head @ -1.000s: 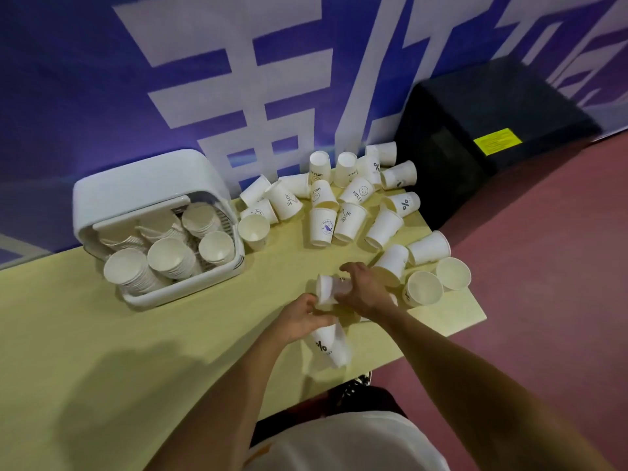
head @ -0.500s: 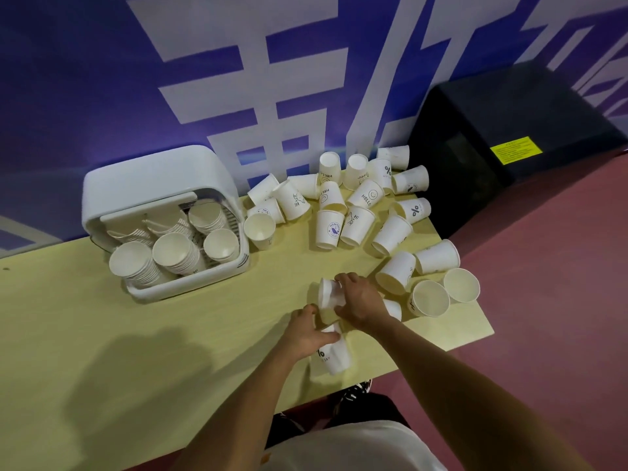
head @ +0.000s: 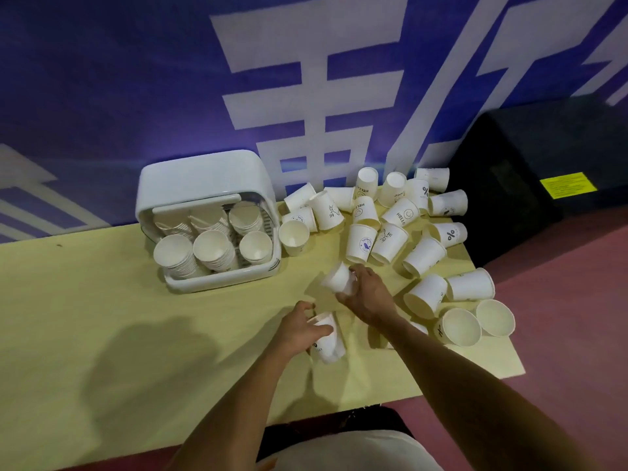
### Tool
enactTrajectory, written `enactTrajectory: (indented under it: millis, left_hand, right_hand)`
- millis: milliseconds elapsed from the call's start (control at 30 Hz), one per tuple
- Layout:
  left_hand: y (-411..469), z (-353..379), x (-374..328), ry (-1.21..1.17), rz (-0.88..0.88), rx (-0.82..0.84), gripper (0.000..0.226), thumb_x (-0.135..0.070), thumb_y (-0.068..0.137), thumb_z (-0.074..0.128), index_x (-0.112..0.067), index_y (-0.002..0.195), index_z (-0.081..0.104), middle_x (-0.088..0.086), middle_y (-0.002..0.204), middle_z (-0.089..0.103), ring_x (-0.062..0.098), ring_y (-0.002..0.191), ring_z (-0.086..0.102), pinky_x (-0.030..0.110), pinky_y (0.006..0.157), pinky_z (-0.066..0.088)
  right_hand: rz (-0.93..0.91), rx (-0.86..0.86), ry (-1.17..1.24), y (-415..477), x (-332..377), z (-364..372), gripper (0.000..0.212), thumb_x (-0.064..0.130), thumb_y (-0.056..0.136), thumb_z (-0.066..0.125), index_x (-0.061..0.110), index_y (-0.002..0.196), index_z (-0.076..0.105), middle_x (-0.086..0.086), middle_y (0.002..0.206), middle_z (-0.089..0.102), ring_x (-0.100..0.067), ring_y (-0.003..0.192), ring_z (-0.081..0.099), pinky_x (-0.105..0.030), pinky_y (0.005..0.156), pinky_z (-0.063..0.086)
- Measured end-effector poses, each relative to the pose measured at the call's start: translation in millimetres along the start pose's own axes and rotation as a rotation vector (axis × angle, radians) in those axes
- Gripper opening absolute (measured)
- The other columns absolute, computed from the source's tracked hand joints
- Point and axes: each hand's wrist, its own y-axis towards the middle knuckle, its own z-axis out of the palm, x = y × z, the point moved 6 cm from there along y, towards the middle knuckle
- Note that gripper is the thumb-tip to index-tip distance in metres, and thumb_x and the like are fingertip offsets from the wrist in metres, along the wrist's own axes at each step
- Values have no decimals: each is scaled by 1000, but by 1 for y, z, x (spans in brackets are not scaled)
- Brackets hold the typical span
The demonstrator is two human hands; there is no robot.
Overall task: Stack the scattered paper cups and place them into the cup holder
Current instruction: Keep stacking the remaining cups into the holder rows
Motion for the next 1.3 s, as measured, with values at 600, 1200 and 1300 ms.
enactTrajectory:
  millis: [600,1200,1300]
  left_hand:
    - [-26,-164,33,-176,77,-381,58,-15,76,82,-17,125,52,2,113,60,17,100,60,13,57,42]
    - [-24,-195,59,-256,82,-387,70,-35,59,80,-29,123,52,1,122,56,17,110,59,25,76,49]
    - [-22,-194,59,-257,92,-371,58,-27,67,80,-32,117,51,-1,120,58,17,107,59,24,72,48]
  right_hand:
    - [-300,-2,340,41,165,27,71,37,74,83,24,136,50,9,129,58,-10,110,56,-29,91,50]
    - [-214,-31,195,64,186,68,69,32,75,86,18,131,47,-2,125,62,-21,112,58,-31,87,50]
    - [-189,-31,189,66,182,68,70,33,74,86,18,130,47,-2,124,62,-22,111,59,-33,87,52]
